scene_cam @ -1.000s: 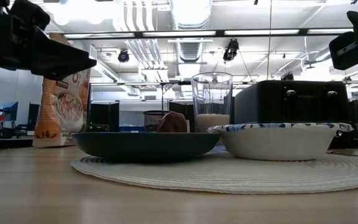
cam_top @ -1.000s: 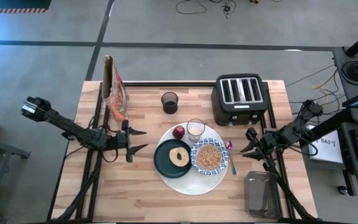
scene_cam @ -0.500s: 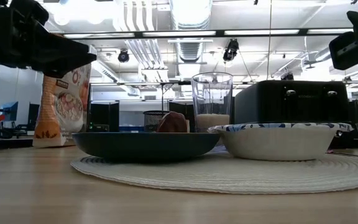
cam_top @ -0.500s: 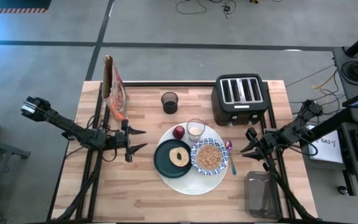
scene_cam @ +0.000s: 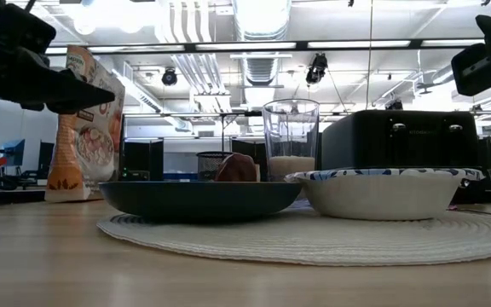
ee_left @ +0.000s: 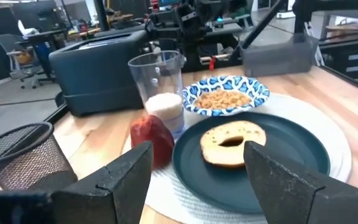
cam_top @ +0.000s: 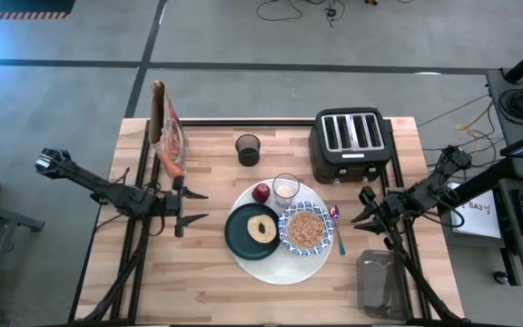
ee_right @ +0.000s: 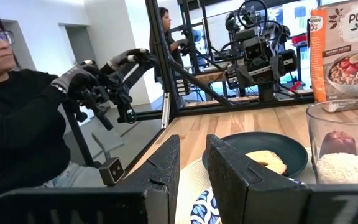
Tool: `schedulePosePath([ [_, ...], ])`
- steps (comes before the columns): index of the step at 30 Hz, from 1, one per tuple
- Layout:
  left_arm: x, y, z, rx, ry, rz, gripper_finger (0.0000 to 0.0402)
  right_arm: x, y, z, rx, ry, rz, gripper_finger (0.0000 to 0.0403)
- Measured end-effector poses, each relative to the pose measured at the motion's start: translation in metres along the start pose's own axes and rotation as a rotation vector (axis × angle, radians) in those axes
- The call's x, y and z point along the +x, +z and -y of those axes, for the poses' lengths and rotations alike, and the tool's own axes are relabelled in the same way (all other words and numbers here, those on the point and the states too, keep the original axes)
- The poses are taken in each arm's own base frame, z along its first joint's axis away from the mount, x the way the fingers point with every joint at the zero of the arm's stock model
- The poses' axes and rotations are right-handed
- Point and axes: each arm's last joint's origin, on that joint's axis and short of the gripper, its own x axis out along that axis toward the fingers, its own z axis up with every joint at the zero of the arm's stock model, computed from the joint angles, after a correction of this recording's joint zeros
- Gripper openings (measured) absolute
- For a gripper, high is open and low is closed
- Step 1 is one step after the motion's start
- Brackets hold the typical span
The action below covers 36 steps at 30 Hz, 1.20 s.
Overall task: Arrange a breakfast setting
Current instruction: Return to Home Position
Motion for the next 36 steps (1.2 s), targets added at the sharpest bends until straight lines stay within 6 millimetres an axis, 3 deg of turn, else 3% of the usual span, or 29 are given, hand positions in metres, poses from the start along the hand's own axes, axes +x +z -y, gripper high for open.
schedulePosePath([
  [10, -0.013, -0.002, -0.007, 0.003, -0.001, -0.004, 0.0236, 0.0, 0.0, 0.0, 0.0, 0.0, 0.0, 0.0068],
  [36, -0.027, 0.014, -0.015, -0.103, 0.02, 0.197, 0.0236, 0.0, 0.0, 0.0, 0.0, 0.0, 0.0, 0.0068],
])
